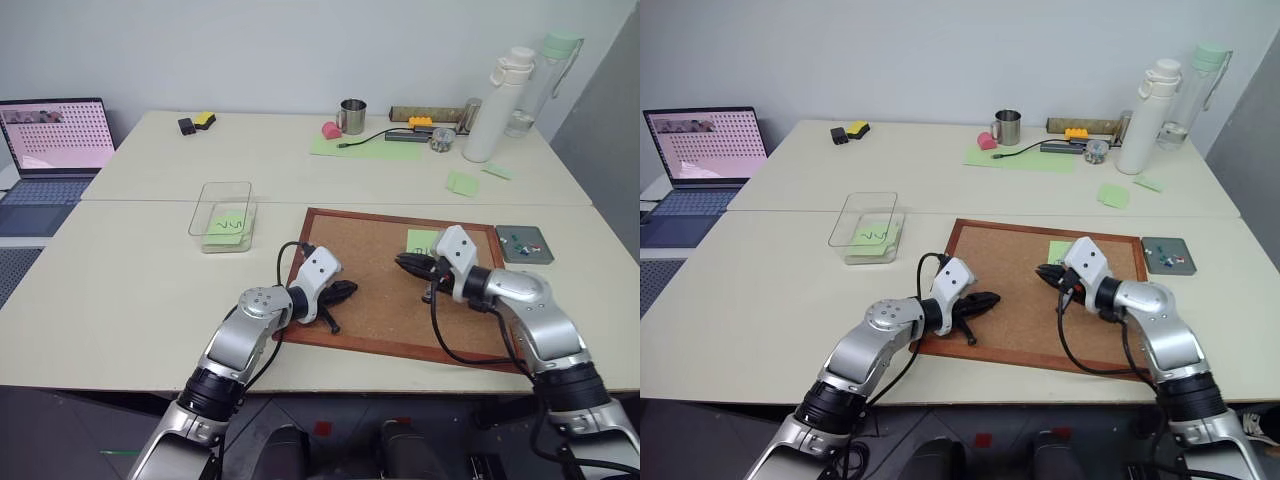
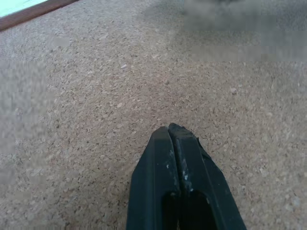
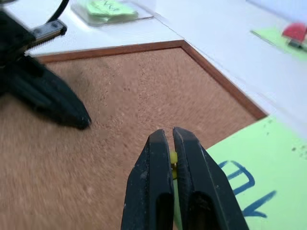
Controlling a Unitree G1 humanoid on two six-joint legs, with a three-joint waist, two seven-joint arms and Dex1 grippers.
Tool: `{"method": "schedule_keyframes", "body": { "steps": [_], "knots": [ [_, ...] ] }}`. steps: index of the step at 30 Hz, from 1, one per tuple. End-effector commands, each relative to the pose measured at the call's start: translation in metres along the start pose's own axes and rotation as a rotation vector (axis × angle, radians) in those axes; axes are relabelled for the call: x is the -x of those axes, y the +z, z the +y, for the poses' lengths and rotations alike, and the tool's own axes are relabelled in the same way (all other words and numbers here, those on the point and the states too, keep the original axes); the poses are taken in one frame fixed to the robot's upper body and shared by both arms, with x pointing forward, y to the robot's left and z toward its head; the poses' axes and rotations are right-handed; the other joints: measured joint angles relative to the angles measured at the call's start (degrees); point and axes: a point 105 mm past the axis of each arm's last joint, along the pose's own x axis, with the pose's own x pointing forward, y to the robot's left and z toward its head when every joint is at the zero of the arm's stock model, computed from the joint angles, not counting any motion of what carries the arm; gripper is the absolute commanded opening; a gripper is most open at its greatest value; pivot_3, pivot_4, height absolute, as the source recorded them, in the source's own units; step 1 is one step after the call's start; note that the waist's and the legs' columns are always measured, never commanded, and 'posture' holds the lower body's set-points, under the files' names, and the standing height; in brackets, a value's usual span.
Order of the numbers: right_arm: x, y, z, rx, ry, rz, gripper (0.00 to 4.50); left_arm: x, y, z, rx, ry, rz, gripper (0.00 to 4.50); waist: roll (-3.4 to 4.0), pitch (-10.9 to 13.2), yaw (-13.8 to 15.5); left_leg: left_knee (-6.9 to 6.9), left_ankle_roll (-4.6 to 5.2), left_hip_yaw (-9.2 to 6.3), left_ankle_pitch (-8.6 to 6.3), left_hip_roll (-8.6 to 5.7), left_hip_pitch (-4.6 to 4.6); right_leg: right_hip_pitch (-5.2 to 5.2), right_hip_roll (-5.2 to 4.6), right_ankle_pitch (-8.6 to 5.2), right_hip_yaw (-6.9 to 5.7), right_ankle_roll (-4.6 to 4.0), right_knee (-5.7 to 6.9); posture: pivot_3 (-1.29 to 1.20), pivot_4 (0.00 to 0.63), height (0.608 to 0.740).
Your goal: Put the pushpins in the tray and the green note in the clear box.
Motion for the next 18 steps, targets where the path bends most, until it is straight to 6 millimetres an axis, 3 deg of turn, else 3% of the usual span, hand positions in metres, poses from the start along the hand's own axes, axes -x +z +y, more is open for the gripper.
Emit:
{"method": "schedule_keyframes", "body": {
  "steps": [1,5,10,18],
  "knots": [
    [0.006,0.008,0.008,0.192,0.066,0.012,0.00,0.007,0.043,0.004,0.295,-0.037,-0.217,0.65,-0.03,0.1,0.0,0.00,0.00,0.02,0.00,0.00,-0.01,-0.01,0.00,-0.01,0.02,0.02,0.00,0.00,0.150,0.740],
    [0.011,0.013,0.011,0.307,0.105,0.018,0.00,0.017,0.073,-0.002,0.488,-0.153,-0.335,1.37,-0.16,0.2,0.0,0.04,0.00,-0.03,0.00,-0.01,-0.10,-0.04,-0.02,-0.03,-0.02,0.08,0.00,0.00,0.150,0.740],
    [0.013,0.024,0.015,0.392,0.131,-0.009,0.00,0.020,0.084,-0.019,0.608,-0.287,-0.337,2.18,-0.16,0.2,-0.1,0.00,-0.01,-0.05,0.00,-0.02,-0.05,-0.03,0.00,0.00,-0.01,0.02,0.01,0.00,0.150,0.740],
    [0.009,0.059,0.028,0.428,0.159,-0.107,0.00,0.017,0.084,-0.033,0.648,-0.358,-0.302,2.18,-0.17,0.2,0.0,0.02,-0.02,-0.18,0.01,-0.04,-0.06,-0.02,-0.01,0.08,-0.02,-0.10,0.01,0.00,0.150,0.740]
  ]
}}
